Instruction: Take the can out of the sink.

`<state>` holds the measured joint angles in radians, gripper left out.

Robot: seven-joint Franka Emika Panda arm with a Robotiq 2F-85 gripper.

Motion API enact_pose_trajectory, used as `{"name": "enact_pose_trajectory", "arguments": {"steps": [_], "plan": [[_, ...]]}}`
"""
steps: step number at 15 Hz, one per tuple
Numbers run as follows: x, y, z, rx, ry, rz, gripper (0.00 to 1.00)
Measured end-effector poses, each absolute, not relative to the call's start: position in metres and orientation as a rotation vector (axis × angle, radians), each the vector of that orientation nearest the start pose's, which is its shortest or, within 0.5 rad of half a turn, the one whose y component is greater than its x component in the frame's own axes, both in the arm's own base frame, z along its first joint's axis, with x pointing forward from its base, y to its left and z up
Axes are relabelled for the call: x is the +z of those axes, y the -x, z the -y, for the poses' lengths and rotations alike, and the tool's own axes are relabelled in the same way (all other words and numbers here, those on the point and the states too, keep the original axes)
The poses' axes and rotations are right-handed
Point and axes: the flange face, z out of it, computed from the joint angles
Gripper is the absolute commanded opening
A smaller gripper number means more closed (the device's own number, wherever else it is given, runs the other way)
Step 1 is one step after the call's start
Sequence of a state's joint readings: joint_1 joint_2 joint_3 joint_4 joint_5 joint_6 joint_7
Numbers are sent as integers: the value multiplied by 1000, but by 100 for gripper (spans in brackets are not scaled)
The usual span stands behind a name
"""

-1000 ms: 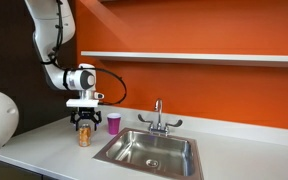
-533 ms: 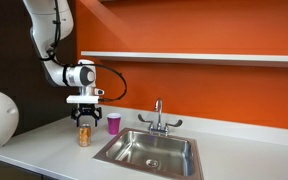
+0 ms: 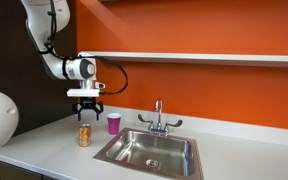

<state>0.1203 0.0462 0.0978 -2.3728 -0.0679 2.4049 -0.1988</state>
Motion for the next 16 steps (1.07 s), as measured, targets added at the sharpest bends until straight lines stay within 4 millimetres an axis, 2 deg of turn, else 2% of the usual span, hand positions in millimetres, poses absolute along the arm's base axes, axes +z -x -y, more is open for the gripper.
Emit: {"name": "enact_pose_trajectory", "arguments": {"steps": [8,12,16], "plan": [[339,-488,-78,-27,3129,647,100],[347,-486,-45,-33,3158,531,100],[352,-475,-3,-36,3191,358,100]]}}
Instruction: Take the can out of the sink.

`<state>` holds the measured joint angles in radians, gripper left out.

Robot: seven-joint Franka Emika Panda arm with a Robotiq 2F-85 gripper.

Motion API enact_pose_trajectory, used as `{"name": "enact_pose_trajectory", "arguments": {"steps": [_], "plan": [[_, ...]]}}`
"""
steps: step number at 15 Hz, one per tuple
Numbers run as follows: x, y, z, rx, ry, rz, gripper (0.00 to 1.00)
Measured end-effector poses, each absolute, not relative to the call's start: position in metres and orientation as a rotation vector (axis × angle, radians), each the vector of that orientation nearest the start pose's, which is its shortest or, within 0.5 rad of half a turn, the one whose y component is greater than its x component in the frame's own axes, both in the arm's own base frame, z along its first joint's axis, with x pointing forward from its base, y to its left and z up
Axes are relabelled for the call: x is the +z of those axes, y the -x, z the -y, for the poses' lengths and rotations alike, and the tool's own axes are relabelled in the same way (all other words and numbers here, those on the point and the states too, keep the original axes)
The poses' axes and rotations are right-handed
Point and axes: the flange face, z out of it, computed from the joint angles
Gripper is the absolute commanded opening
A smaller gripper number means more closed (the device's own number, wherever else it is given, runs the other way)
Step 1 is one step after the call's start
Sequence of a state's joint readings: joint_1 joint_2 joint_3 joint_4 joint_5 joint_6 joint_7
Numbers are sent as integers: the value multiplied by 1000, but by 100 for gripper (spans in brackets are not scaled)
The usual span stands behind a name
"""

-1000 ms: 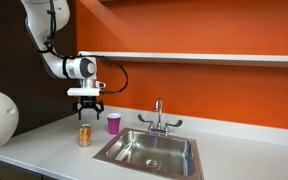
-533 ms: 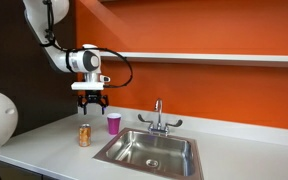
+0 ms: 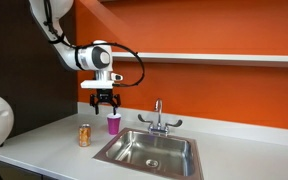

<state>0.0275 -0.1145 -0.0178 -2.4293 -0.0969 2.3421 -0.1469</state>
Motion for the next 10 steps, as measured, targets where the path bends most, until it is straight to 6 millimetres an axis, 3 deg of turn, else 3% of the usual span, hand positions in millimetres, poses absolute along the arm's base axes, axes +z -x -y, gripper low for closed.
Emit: {"name": "enact_pose_trajectory", "arguments": {"steps": [6,10], "plan": [[355,-441,47,-10,3225,85,100],[357,-430,55,-5,3227,32,100]]}}
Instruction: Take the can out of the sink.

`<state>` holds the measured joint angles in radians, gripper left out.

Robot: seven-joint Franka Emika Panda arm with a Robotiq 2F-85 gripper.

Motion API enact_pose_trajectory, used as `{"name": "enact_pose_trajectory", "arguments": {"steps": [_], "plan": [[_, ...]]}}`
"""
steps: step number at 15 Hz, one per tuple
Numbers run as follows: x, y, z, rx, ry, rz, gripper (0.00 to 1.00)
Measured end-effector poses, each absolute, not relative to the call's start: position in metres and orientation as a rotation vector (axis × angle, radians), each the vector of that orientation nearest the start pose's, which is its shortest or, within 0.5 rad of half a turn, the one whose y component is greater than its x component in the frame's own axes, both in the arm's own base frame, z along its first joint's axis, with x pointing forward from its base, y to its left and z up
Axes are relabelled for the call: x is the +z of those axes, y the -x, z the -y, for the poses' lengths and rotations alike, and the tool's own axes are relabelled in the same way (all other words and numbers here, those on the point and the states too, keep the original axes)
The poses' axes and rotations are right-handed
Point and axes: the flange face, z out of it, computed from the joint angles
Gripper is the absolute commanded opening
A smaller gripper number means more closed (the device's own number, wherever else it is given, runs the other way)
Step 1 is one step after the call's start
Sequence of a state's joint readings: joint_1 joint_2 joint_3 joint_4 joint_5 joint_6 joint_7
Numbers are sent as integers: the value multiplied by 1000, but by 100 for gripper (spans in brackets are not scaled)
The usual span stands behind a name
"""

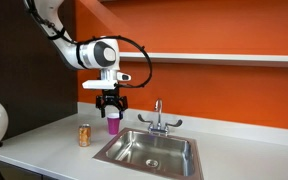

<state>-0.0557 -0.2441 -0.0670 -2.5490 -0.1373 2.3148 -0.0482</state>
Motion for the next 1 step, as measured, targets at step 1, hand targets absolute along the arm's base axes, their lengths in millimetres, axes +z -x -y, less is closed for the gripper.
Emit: {"name": "enact_pose_trajectory", "arguments": {"steps": [1], "plan": [[357,-429,55,-5,3227,30,100]]}}
